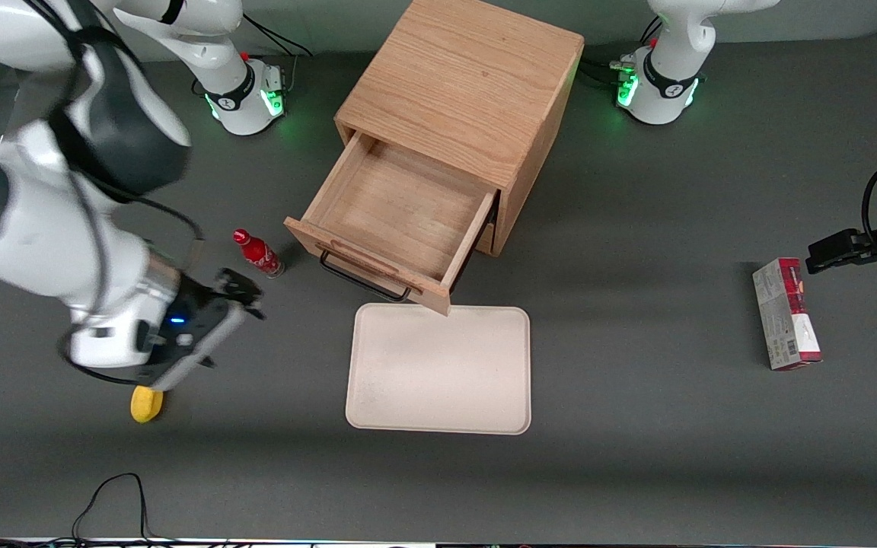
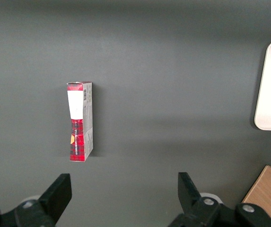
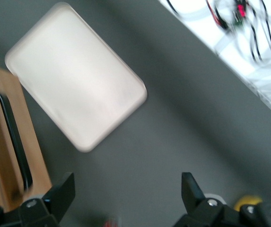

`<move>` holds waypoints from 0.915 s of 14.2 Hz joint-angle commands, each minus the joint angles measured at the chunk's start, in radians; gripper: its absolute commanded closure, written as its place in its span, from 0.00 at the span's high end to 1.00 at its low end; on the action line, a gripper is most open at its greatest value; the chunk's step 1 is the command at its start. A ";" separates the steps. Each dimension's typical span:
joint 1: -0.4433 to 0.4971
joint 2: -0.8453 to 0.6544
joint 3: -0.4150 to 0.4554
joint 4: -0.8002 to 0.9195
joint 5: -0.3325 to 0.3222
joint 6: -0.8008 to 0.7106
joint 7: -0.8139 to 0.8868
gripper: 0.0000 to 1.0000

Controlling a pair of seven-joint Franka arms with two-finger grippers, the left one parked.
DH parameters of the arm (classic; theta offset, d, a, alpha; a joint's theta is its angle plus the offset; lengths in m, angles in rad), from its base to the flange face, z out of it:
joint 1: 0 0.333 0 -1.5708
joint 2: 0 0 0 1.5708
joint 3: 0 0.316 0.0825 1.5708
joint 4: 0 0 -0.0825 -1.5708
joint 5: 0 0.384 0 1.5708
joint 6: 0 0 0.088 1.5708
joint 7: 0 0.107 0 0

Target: Open upper drawer

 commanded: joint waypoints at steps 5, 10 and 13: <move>0.010 -0.528 -0.368 -0.535 0.226 -0.032 0.222 1.00; 0.007 -0.607 -0.386 -0.610 0.227 -0.028 0.224 1.00; 0.001 -0.596 -0.386 -0.591 0.225 -0.028 0.228 1.00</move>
